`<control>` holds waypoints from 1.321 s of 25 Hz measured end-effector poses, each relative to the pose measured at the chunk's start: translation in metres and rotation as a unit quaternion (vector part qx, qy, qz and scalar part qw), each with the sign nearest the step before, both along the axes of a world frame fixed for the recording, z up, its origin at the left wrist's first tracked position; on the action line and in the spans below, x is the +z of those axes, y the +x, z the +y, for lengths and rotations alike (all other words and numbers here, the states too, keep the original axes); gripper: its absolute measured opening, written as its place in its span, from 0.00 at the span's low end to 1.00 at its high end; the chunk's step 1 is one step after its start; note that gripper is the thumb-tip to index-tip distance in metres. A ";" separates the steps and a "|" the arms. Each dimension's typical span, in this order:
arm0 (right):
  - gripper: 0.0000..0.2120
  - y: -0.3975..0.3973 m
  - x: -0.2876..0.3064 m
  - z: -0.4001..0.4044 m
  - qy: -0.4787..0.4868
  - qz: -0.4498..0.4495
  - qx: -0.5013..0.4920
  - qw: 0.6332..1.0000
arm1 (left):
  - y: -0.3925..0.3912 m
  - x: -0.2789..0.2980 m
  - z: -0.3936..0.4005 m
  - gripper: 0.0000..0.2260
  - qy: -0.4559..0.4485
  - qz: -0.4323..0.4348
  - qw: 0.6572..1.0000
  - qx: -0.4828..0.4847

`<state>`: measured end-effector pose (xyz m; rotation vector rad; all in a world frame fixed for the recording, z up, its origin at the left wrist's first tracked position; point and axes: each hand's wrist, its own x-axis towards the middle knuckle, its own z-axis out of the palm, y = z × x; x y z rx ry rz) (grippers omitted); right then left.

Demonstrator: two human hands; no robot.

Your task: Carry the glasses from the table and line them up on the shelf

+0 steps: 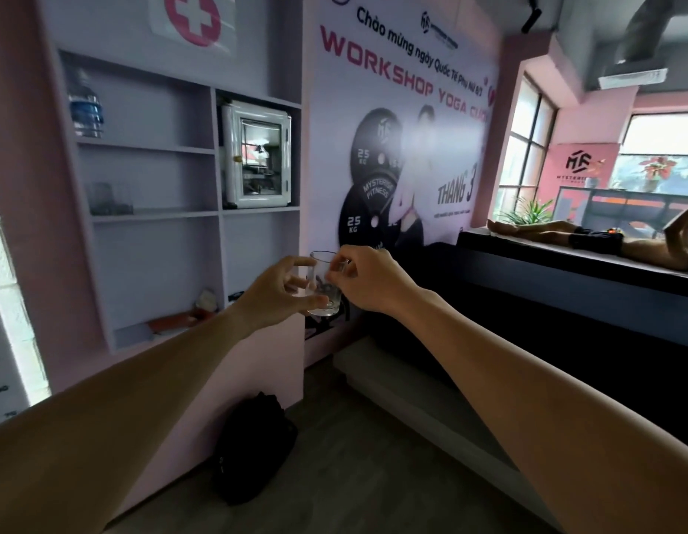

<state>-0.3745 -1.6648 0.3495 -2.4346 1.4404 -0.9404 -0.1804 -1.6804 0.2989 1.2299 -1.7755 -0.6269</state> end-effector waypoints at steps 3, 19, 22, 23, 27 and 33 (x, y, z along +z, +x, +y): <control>0.04 0.029 0.010 -0.048 -0.003 0.001 0.011 1.000 | 0.029 0.010 -0.045 0.29 -0.002 0.006 1.000 0.004; 0.04 0.201 0.013 -0.281 -0.030 0.001 0.141 0.990 | 0.196 0.018 -0.231 0.30 -0.021 -0.009 0.987 0.156; 0.04 0.232 0.016 -0.329 -0.038 -0.007 0.174 0.984 | 0.226 0.020 -0.268 0.31 -0.028 -0.018 0.980 0.199; 0.04 0.244 0.018 -0.347 -0.040 -0.009 0.186 0.982 | 0.237 0.022 -0.281 0.30 -0.031 -0.012 0.977 0.213; 0.05 0.288 0.030 -0.412 -0.052 -0.007 0.237 0.970 | 0.272 0.033 -0.327 0.28 -0.038 -0.001 0.964 0.263; 0.03 0.362 0.036 -0.490 -0.063 -0.005 0.296 0.953 | 0.325 0.035 -0.378 0.32 -0.054 0.002 0.936 0.349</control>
